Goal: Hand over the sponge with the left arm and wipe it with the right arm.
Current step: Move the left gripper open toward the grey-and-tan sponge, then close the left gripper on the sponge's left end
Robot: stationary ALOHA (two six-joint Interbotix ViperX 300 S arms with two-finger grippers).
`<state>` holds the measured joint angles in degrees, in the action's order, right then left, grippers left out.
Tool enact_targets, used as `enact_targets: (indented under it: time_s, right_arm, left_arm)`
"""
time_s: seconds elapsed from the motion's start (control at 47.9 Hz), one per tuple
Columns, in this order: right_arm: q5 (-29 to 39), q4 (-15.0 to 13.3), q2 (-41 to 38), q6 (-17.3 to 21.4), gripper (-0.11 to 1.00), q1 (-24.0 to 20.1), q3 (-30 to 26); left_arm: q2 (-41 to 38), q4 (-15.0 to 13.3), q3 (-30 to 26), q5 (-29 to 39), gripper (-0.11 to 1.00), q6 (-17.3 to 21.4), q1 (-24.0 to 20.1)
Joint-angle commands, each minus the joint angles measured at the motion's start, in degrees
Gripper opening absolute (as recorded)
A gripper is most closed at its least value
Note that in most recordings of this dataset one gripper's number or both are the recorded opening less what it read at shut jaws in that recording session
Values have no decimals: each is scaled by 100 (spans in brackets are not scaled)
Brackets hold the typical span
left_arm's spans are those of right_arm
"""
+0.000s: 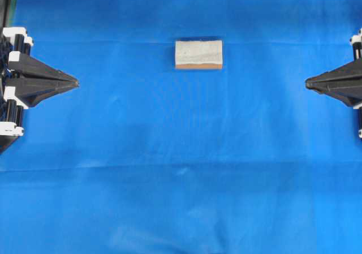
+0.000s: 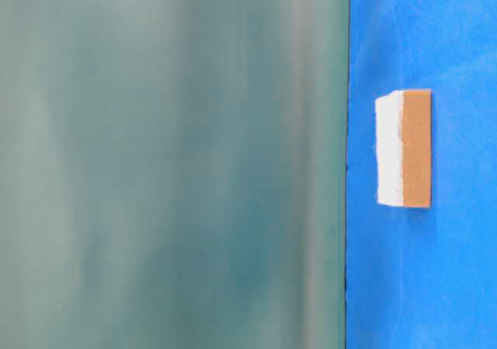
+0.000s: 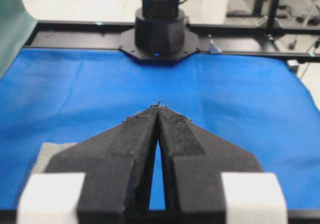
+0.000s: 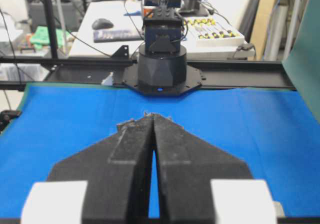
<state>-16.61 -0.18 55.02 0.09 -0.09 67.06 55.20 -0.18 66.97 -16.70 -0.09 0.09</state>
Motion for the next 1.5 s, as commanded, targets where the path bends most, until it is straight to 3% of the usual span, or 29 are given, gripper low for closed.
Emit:
enact_targets:
  time_s: [0.0, 0.188, 0.418, 0.647, 0.731, 0.919, 1.002, 1.232, 1.482]
  right_arm:
    - [-35, 0, -44, -18, 1, 0, -105]
    - [132, -9, -229, -18, 1, 0, -211]
    - [185, -9, -229, -18, 1, 35, -264]
    - [255, -9, -237, -18, 1, 44, -281]
    - [255, -9, -237, -18, 1, 53, -281]
    - [255, -9, -272, -9, 1, 44, -272]
    - [255, -9, -272, -9, 1, 44, -264]
    - [255, -9, -334, -9, 1, 44, -255]
    - [255, -9, -396, -9, 1, 53, -229]
  left_arm:
    - [-88, -149, -88, -53, 0, -9, -97]
    - [-343, -149, -202, -70, 0, 79, -167]
    - [-1160, -149, -422, -141, 0, 114, -677]
    - [-2232, -141, -791, -264, 2, 721, -1011]
    - [-2646, -149, -993, -229, 17, 817, -1125]
    - [-3709, -141, -1477, -220, 74, 1099, -1274]
    - [-4175, -149, -1723, -220, 90, 1187, -1371]
    - [-5177, -141, -2153, -237, 94, 1266, -1679]
    - [-6126, -132, -2575, -281, 94, 1266, -1705]
